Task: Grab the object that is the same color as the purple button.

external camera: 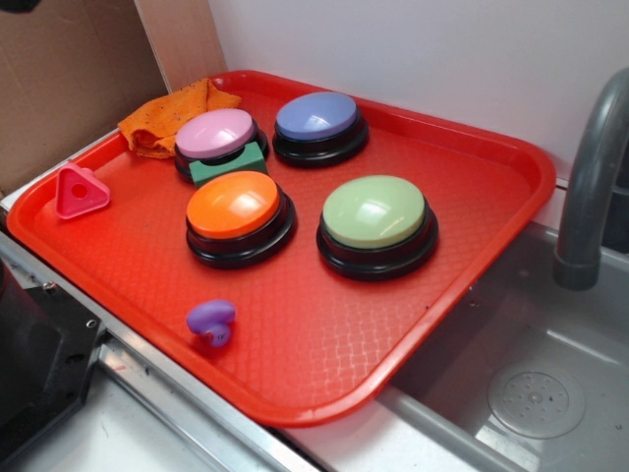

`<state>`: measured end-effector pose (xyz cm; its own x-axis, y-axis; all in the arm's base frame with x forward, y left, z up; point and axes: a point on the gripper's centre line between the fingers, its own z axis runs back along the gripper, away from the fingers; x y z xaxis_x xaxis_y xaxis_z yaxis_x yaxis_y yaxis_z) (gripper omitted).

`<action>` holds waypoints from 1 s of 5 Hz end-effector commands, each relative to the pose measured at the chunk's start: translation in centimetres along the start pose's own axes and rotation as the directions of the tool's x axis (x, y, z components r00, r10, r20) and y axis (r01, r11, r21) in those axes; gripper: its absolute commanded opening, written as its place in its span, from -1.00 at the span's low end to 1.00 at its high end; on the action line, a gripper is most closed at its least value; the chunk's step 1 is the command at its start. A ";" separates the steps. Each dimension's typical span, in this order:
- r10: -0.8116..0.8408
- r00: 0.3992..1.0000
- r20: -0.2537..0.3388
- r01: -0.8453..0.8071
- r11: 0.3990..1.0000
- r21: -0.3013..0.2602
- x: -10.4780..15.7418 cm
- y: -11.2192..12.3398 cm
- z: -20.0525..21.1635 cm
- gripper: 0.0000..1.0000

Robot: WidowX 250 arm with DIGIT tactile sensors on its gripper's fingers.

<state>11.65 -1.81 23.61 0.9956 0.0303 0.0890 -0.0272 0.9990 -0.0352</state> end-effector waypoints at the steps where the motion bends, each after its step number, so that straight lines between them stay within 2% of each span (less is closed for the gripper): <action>1: 0.000 1.000 0.000 0.000 1.000 0.000 0.0 0.0 0.0 1.00; 2: -0.084 0.995 -0.046 0.082 0.996 -0.041 0.9 -0.9 -2.1 1.00; 3: -0.083 0.993 -0.089 0.078 0.995 -0.062 1.6 -2.4 -4.3 1.00; 4: -0.097 0.991 -0.088 0.091 0.994 -0.063 1.9 -3.9 -7.1 1.00; 5: -0.138 0.990 -0.037 0.128 0.974 -0.188 2.0 -5.6 -10.7 1.00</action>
<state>14.29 -7.43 12.68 0.9930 -0.1172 0.0146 0.1178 0.9739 -0.1939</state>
